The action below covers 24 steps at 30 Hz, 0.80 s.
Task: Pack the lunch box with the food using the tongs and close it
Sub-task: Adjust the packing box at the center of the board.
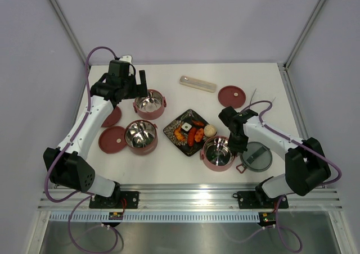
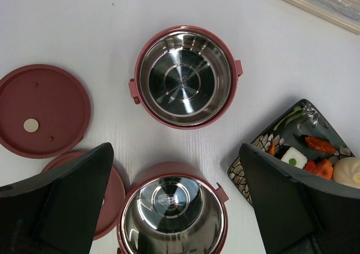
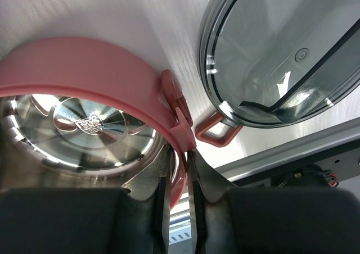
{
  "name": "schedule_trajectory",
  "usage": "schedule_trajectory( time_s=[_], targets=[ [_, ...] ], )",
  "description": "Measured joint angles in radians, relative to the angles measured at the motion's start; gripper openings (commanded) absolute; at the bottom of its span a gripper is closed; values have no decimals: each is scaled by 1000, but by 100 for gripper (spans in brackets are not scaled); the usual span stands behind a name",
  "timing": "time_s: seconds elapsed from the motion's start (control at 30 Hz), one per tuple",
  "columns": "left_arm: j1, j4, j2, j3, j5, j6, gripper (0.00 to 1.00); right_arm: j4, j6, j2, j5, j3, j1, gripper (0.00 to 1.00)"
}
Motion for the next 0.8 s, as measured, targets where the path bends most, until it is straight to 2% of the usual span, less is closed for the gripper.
schedule_trajectory(
  time_s=[0.07, 0.1, 0.17, 0.3, 0.57, 0.77, 0.8],
  targets=[
    [0, 0, 0, 0, 0, 3, 99, -2, -1, 0, 3, 1, 0, 15],
    [0, 0, 0, 0, 0, 5, 99, -2, -3, 0, 5, 1, 0, 22],
    [0, 0, 0, 0, 0, 10, 99, -2, -3, 0, 8, 2, 0, 31],
    [0, 0, 0, 0, 0, 14, 99, -12, -7, 1, 32, 12, 0, 33],
    [0, 3, 0, 0, 0, 19, 99, -21, -11, 8, 52, 50, 0, 48],
    [0, 3, 0, 0, 2, 20, 99, -32, -38, 1, 62, 119, 0, 51],
    [0, 3, 0, 0, 2, 20, 99, -35, -40, 0, 66, 134, 0, 54]
  ],
)
